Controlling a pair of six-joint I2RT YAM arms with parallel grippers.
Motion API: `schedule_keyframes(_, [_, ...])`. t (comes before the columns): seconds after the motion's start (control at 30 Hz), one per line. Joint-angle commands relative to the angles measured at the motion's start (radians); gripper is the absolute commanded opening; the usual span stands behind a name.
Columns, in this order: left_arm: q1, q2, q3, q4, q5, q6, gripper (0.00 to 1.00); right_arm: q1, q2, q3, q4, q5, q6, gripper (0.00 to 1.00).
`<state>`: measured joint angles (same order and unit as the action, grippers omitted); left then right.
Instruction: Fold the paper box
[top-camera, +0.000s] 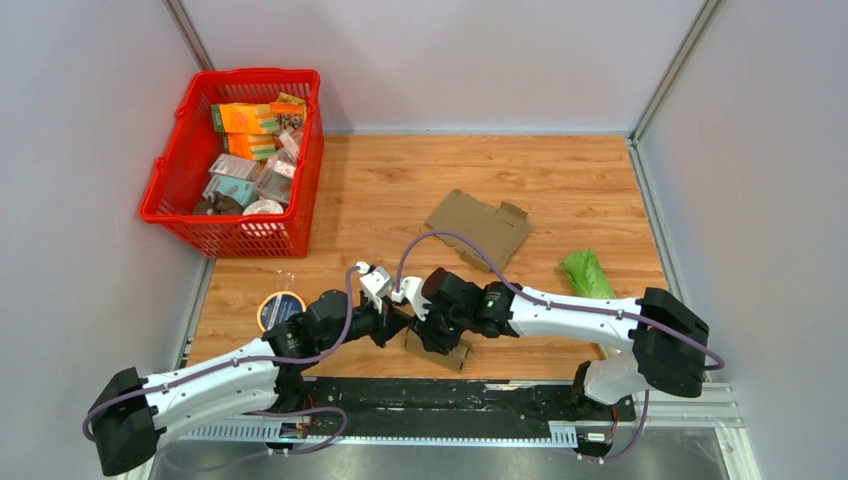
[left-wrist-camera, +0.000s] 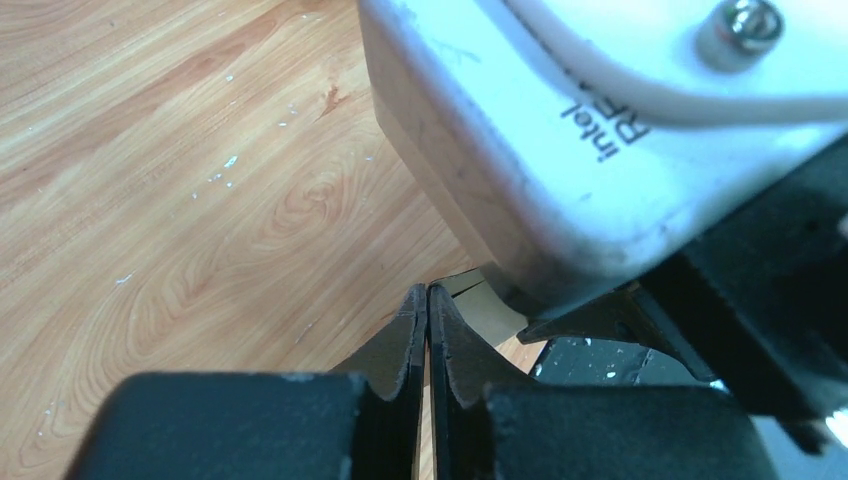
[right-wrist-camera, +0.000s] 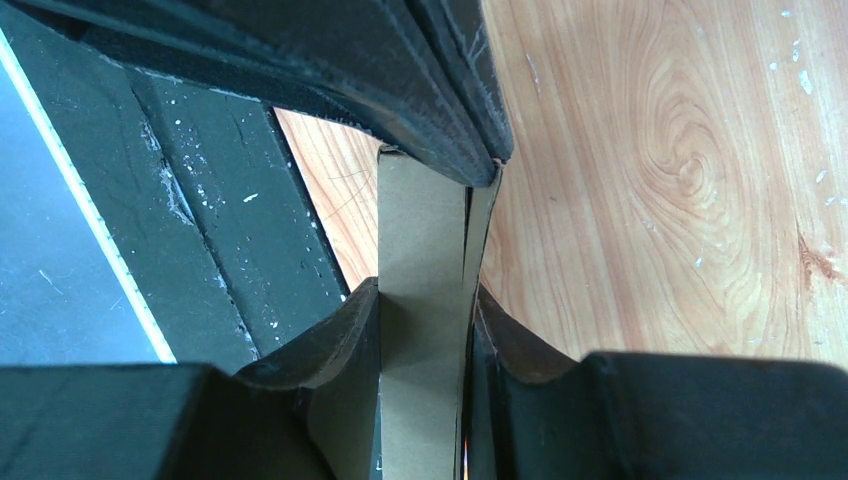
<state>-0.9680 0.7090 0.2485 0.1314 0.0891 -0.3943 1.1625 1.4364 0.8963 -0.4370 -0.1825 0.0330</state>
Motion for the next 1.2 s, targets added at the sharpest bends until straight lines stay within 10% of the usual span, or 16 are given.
schedule_keyframes(0.0, [0.003,0.029,0.064,0.031,0.044,0.009,0.06,0.006,0.010,0.012,0.017,-0.014,-0.004,0.19])
schedule_keyframes(0.8, [0.003,0.030,0.057,0.007,0.054,0.025,0.16,0.006,0.025,0.024,0.015,-0.002,-0.001,0.18])
schedule_keyframes(1.17, [-0.069,0.043,0.061,-0.007,-0.041,-0.015,0.00,0.008,0.041,0.030,0.041,0.090,0.047,0.22])
